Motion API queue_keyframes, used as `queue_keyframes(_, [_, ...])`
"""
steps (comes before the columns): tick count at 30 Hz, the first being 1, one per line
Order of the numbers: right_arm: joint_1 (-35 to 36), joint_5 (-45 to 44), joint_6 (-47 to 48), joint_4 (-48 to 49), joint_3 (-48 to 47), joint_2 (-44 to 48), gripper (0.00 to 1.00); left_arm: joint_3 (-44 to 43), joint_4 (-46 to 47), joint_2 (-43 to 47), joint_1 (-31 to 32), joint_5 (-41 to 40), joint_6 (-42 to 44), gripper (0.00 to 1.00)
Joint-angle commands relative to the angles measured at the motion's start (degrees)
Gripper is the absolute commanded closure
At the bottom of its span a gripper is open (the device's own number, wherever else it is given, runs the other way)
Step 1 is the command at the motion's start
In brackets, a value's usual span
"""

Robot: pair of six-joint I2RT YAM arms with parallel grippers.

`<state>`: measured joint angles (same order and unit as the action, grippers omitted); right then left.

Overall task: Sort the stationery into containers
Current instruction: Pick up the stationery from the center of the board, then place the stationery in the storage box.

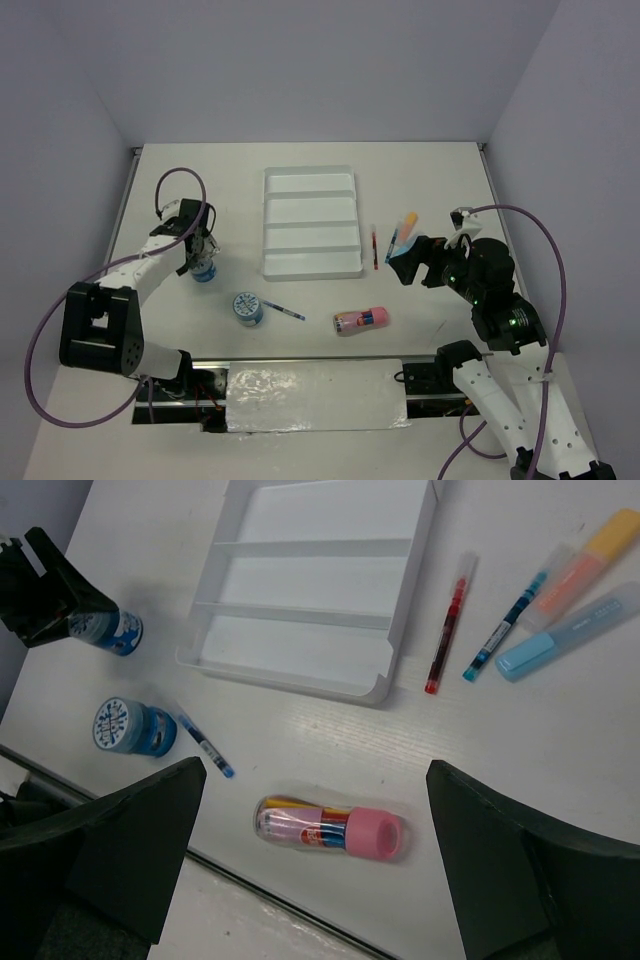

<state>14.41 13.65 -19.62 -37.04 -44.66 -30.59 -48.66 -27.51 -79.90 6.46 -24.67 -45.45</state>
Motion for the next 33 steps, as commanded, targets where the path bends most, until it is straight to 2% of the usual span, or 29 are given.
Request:
queue_keyframes(1, [0.88,-0.99,0.98,1.53,-0.86,-0.09,0.0,1.29,3.6,-1.22,-0.31,1.9,-0.69,0.28])
queue_keyframes(2, [0.97,-1.17,0.9,1.62,-0.69,-0.09,0.0,1.38,3.69,-1.14,-0.31,1.99,-0.52,0.48])
queue_keyframes(3, [0.97,-1.52,0.9,1.96,-0.6,-0.17,0.0,1.21,3.17,-0.7,-0.22,1.73,-0.78,0.79])
queue_keyframes(6, [0.97,-1.17,0.9,1.97,-0.6,-0.7,0.0,-0.37,1.85,2.45,-0.22,1.9,0.19,0.9])
queue_keyframes(10, [1.05,-1.17,0.81,2.23,-0.34,-0.79,0.0,-8.09,1.92,5.97,1.01,3.29,2.73,0.94])
queue_keyframes(12, [1.05,-1.26,0.72,2.67,-0.07,-0.79,0.0,-10.04,6.74,7.03,1.54,7.33,4.92,0.93])
queue_keyframes(13, [1.05,-1.17,0.63,2.76,0.1,-0.88,0.0,-11.53,13.81,6.6,1.71,13.18,7.02,0.91])
queue_keyframes(14, [1.05,-1.0,0.63,2.85,0.1,-0.96,0.0,-12.5,16.84,5.99,1.89,15.85,7.65,0.9])
queue_keyframes(17, [0.97,-0.64,0.89,2.93,0.28,-1.66,0.0,-19.95,25.9,-3.11,2.33,24.65,9.06,0.9])
queue_keyframes(22, [1.49,-1.43,1.07,1.97,-0.42,-1.76,0.0,-33.84,32.41,-17.64,3.47,37.12,12.49,0.94])
queue_keyframes(26, [1.93,-1.78,0.72,2.32,0.37,-0.96,0.0,-42.37,32.87,-26.52,5.23,37.33,15.04,0.93])
queue_keyframes(28, [2.11,-1.61,0.81,2.41,0.72,-1.05,0.0,-47.21,31.91,-31.36,6.02,36.89,17.23,0.88])
queue_keyframes(33, [4.12,-2.22,0.81,2.06,0.72,-0.53,0.0,-54.07,29.45,-39.63,6.64,37.05,20.14,0.89])
